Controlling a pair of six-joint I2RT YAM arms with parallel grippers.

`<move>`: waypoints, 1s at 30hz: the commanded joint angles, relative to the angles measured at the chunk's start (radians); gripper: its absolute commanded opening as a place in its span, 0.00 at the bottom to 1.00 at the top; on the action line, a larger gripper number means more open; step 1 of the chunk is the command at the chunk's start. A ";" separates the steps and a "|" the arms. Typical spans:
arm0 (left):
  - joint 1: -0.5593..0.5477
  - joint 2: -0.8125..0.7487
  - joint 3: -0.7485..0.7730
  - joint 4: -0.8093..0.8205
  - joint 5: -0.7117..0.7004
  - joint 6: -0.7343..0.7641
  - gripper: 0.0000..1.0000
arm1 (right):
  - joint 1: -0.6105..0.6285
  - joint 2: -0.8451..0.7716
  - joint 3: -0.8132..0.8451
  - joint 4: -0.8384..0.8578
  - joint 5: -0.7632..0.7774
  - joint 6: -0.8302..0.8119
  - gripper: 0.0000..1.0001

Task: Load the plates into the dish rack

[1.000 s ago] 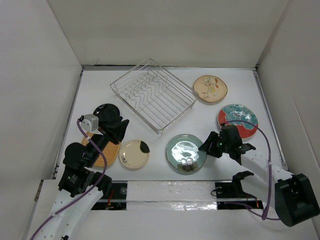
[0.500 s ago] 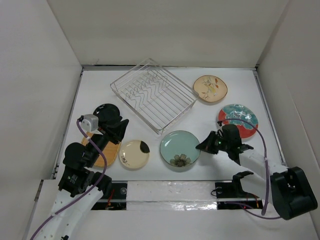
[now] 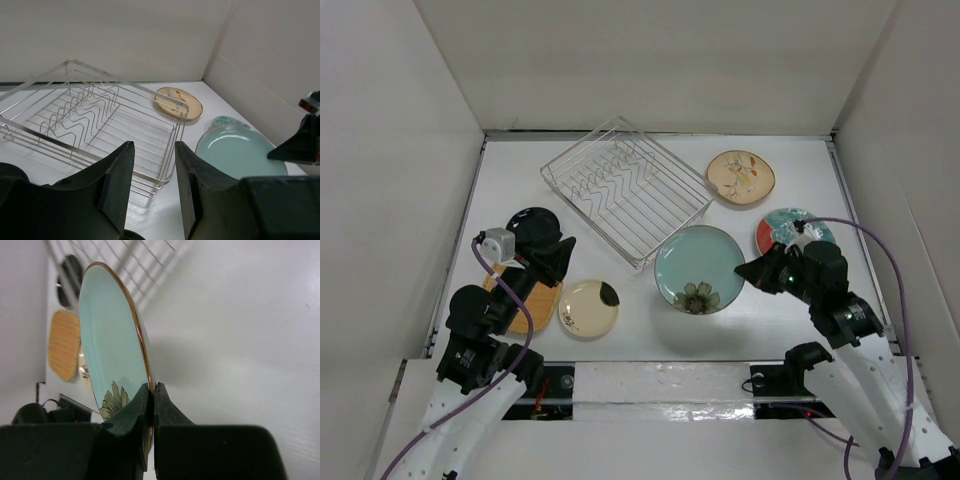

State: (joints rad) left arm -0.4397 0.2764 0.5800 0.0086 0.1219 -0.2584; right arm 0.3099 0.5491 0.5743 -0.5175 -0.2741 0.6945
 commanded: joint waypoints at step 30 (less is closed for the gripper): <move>0.002 0.010 0.023 0.027 -0.021 0.019 0.36 | 0.104 1.474 1.386 0.797 0.407 -0.605 0.00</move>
State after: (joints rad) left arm -0.4385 0.2680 0.5800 0.0071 0.1143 -0.2554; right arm 0.3721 2.0220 1.8328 0.0940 0.0673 0.1810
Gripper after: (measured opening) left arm 0.357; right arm 0.048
